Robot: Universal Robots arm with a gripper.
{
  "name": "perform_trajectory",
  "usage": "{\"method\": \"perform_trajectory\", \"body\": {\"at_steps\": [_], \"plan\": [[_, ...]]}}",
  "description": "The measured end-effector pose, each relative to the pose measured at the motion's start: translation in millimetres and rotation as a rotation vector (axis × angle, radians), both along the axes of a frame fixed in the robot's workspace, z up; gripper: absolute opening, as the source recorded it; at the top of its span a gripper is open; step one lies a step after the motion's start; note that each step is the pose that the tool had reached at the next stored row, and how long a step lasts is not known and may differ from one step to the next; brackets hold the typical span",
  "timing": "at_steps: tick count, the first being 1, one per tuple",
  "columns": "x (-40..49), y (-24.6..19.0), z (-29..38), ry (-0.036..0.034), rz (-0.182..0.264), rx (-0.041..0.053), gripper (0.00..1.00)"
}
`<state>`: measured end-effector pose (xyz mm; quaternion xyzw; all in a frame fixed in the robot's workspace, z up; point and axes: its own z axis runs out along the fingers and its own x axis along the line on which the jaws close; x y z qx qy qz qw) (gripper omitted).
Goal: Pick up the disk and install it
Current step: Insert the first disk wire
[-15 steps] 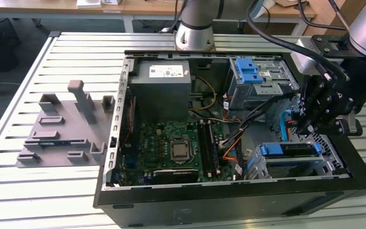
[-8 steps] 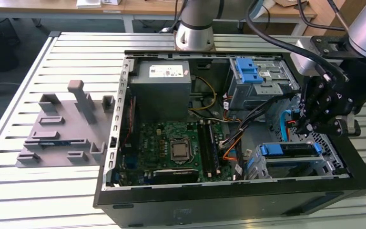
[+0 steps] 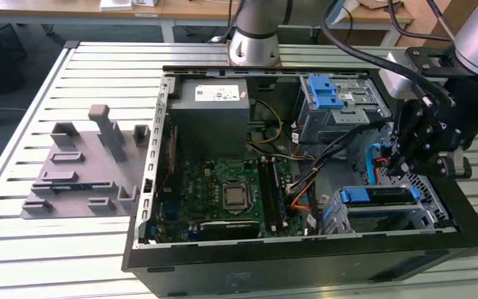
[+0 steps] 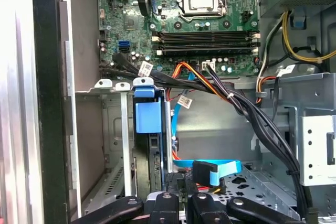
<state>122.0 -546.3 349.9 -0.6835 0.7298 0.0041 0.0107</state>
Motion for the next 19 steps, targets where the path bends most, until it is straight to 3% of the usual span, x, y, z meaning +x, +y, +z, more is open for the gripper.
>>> {"method": "perform_trajectory", "body": {"at_steps": [4,9,15,19], "plan": [[0.0,-0.1,-0.3,0.0,-0.001,-0.0296,0.16],[0.0,-0.7,-1.8,0.0,-0.002,-0.0308,0.16],[0.0,-5.3,-4.0,0.0001,-0.005,-0.0308,0.16],[0.3,-5.3,-4.0,0.0023,-0.005,-0.0308,0.16]]}}
